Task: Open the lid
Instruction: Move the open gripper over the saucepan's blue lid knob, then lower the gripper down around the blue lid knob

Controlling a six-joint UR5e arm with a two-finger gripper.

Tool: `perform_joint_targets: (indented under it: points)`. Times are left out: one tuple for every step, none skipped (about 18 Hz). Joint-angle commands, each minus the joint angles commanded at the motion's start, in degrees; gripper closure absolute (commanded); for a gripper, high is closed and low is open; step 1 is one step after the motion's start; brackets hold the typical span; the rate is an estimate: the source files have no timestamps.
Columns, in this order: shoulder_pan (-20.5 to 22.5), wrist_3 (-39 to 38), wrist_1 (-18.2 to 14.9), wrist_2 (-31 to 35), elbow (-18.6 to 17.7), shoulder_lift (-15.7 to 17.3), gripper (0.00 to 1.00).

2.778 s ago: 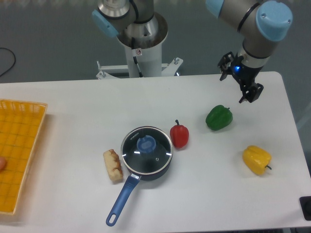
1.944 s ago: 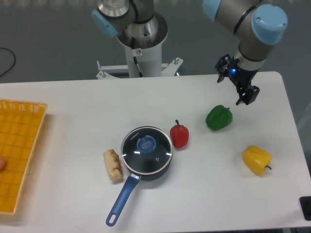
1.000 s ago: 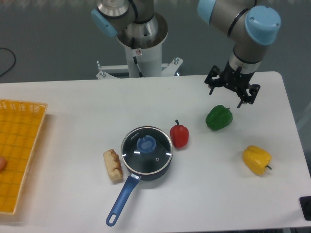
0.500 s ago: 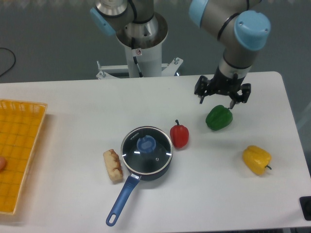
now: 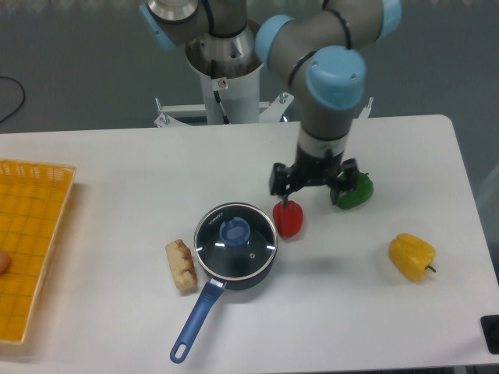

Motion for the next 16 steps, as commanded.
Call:
perform_joint_targets:
  points:
    - [-0.1, -2.0, 0.1, 0.0, 0.0, 0.1, 0.00]
    - [-0.6, -3.6, 0.1, 0.0, 0.0, 0.3, 0.00]
    - [-1.7, -4.4, 0.1, 0.3, -0.2, 0.3, 0.00]
    - [-2.5, -5.5, 0.0, 1.0, -0.3, 0.2, 0.00]
    - [-3.2, -8.0, 0.1, 1.8, -0.7, 0.2, 0.00]
    - [-5.3, -14.2, 0.2, 3.8, -1.1, -0.1, 0.00]
    - [-5.9, -16.7, 0.3, 4.4, -1.2, 0.0, 0.00]
    - [-6.5, -19.9, 0.4, 4.7, -1.2, 0.0, 0.00]
    - [-6.9, -23.7, 0.4, 5.6, -1.2, -0.2, 0.00]
    - [-7.1, -27.0, 0.4, 7.2, -1.6, -0.5, 0.00]
    - [-7.9, -30.2, 0.6, 8.7, -1.9, -0.8, 0.00]
    - [-8.4, -33.5, 1.5, 9.6, -2.3, -0.9, 0.00]
    - [-8.4, -36.1, 2.3, 9.8, -2.8, -1.1, 0.00]
    - [-8.5, -37.5, 3.1, 9.8, -3.5, -1.1, 0.00]
    - [-8.5, -37.9, 4.6, 9.8, -4.2, -1.4, 0.00]
    - [-8.6, -38.0, 5.6, 9.8, -4.5, -1.9, 0.00]
